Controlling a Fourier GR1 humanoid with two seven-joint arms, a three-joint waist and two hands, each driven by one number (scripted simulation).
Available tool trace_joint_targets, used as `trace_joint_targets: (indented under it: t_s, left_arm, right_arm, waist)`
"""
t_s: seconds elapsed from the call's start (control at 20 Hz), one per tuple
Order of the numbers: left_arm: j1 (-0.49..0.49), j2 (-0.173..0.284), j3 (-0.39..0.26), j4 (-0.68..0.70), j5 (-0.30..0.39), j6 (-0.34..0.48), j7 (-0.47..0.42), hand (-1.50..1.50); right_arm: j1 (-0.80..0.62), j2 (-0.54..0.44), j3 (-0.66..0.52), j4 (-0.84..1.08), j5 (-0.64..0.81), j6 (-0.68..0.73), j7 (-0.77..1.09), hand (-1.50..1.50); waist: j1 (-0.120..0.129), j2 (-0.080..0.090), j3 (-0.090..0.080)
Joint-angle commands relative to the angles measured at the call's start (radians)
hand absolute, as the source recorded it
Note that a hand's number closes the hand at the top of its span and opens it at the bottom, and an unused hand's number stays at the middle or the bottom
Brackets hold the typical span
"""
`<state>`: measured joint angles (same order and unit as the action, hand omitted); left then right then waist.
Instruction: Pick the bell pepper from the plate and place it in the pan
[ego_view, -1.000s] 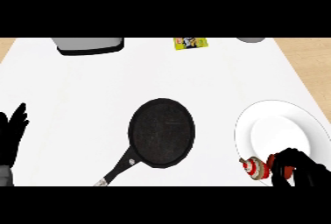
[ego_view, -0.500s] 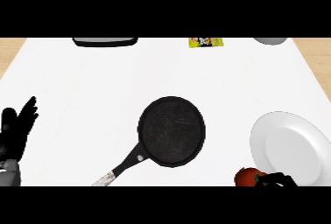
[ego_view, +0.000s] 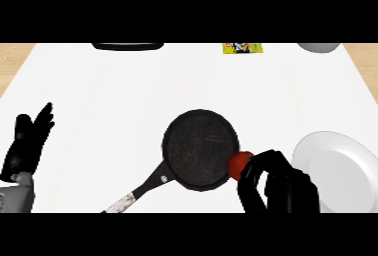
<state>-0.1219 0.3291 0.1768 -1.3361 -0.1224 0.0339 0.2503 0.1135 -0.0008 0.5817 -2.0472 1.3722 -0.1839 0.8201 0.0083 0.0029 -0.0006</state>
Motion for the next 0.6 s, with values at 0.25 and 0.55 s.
trace_joint_targets:
  t_s: [0.25,0.55]
  left_arm:
    - [-0.075,-0.007,-0.003,0.077,-0.015,-0.007,0.007,0.0]
    - [-0.06,-0.013,0.004,0.073,-0.028,0.005,-0.011,0.0]
  right_arm:
    - [-0.391,0.001,-0.072,0.534,-0.211,-0.232,0.118,1.5]
    - [-0.629,0.001,-0.143,0.872,-0.449,-0.357,0.0,1.5]
  waist:
    - [0.003,0.003,0.001]
    - [0.009,0.004,0.001]
